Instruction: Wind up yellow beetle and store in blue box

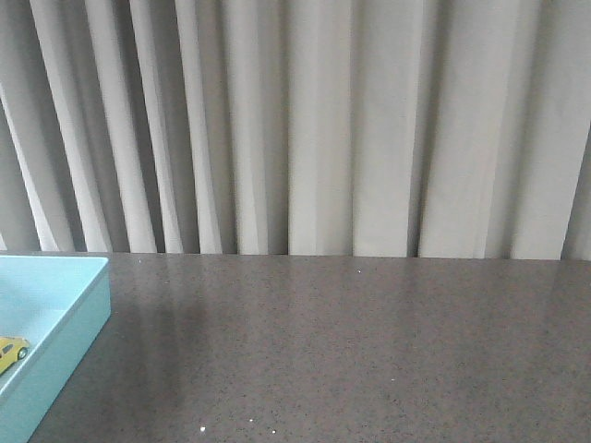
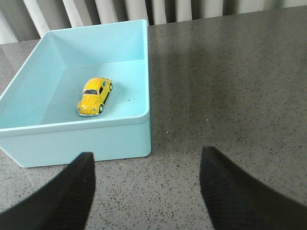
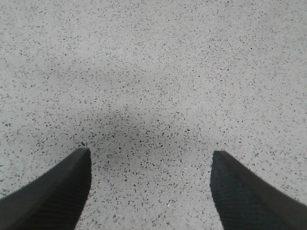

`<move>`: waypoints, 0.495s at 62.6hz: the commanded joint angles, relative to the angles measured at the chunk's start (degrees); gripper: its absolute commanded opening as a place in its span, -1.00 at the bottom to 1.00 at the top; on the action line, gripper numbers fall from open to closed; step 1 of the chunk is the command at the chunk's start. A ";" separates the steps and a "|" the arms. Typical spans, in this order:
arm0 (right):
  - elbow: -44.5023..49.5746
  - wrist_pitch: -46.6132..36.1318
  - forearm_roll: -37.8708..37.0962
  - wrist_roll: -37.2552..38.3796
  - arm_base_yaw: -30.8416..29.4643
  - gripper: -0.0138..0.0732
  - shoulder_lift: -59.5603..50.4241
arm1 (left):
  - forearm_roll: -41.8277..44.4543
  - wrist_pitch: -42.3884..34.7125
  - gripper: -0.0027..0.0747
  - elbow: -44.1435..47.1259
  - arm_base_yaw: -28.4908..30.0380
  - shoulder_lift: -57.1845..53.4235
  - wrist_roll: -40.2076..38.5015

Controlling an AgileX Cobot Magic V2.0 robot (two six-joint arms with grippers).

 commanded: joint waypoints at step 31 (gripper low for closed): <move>-1.43 -2.99 -0.99 0.08 0.20 0.48 -0.52 | 3.12 -4.86 -0.95 -1.22 -2.71 0.41 -0.56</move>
